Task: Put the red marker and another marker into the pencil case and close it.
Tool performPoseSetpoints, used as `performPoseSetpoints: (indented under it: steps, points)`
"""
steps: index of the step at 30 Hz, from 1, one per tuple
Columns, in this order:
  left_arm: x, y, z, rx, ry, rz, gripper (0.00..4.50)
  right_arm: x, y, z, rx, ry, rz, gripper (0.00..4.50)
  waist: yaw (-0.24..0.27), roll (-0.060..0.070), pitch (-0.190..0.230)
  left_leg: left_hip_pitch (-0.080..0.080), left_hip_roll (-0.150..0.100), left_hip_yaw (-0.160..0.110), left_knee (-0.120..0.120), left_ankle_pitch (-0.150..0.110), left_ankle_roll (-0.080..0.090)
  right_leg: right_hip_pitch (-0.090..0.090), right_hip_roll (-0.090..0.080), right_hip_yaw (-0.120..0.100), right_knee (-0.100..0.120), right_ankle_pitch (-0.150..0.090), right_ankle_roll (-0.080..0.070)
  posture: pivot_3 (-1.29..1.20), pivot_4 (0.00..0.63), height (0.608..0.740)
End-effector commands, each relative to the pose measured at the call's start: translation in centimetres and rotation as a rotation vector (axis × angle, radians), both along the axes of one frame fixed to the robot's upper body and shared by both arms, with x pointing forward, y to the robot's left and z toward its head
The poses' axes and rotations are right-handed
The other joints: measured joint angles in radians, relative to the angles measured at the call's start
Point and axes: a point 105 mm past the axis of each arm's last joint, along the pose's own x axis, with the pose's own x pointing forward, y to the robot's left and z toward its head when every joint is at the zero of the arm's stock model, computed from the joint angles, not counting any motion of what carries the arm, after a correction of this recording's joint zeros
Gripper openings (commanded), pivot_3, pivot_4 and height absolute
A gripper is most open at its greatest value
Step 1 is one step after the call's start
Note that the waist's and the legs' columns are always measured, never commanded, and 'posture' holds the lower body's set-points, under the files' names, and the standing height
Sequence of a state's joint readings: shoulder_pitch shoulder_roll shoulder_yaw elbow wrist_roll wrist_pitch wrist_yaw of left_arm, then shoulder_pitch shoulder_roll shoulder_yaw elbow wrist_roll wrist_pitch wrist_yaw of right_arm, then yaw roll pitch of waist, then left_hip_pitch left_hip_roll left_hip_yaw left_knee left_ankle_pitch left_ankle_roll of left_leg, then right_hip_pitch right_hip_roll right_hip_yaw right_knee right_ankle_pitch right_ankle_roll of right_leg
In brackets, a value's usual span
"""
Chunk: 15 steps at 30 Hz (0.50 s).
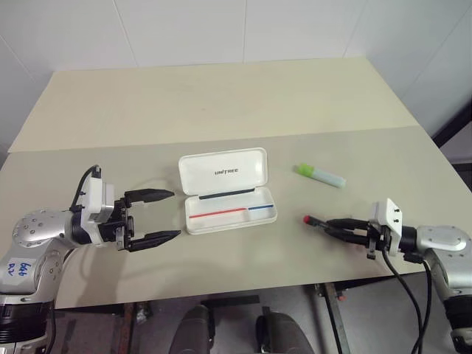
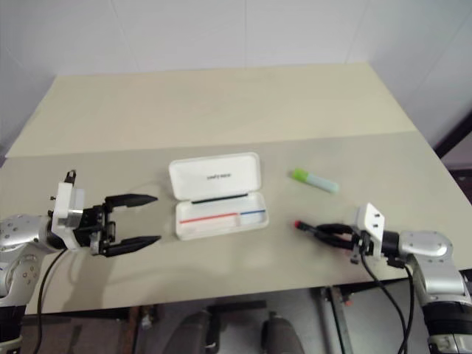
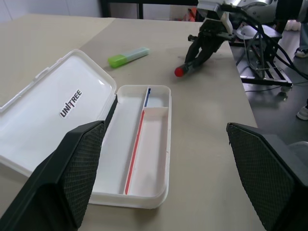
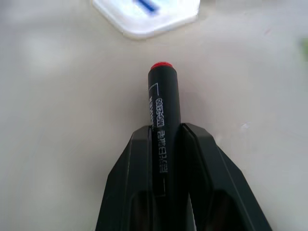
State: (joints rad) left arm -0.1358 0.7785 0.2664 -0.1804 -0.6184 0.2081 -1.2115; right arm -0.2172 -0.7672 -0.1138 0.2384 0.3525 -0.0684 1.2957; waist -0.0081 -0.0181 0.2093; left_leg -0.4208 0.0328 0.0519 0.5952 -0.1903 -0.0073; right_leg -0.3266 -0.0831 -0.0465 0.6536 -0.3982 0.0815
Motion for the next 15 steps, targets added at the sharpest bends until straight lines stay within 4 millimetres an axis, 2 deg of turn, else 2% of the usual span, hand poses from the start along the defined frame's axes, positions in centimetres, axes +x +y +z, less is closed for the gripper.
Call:
performPoseSetpoints:
  steps: [1,3,8,13,15]
  points:
    - [0.2,0.7,0.6,0.001,-0.049,0.038,4.22,0.6,1.6,2.5,0.023,-0.093,0.066,0.56,0.0,0.0,0.0,0.0,0.0,0.0,0.0,0.0,0.0,0.0,0.0,0.0,0.0,0.0,0.0,0.0,0.15,0.74]
    - [0.3,0.9,0.5,0.001,-0.054,0.052,4.22,0.9,2.7,3.6,0.039,-0.119,0.107,0.56,-0.001,0.0,0.0,0.0,0.0,0.0,0.0,0.0,0.0,0.0,0.0,0.0,0.0,0.0,0.0,0.0,0.15,0.74]
    - [0.1,1.8,0.1,0.019,-0.052,0.086,4.22,1.1,7.2,6.1,0.073,-0.171,0.266,0.56,-0.015,0.0,0.0,0.0,0.0,0.0,0.0,0.0,0.0,-0.001,0.0,0.0,0.0,0.0,0.0,0.0,0.15,0.74]
    - [0.0,2.8,-0.3,0.039,-0.048,0.125,4.22,2.5,10.8,6.5,0.078,-0.195,0.352,0.56,-0.021,0.0,0.0,-0.001,0.0,0.0,0.0,-0.001,0.0,-0.001,0.0,0.0,0.0,0.0,0.0,0.0,0.15,0.74]
    - [-0.1,3.2,-0.5,0.038,-0.043,0.141,4.22,3.4,13.1,6.5,0.082,-0.213,0.392,0.56,-0.024,0.0,0.0,0.0,0.0,0.0,0.0,-0.001,0.0,-0.001,0.0,0.0,0.0,0.0,0.0,0.0,0.15,0.74]
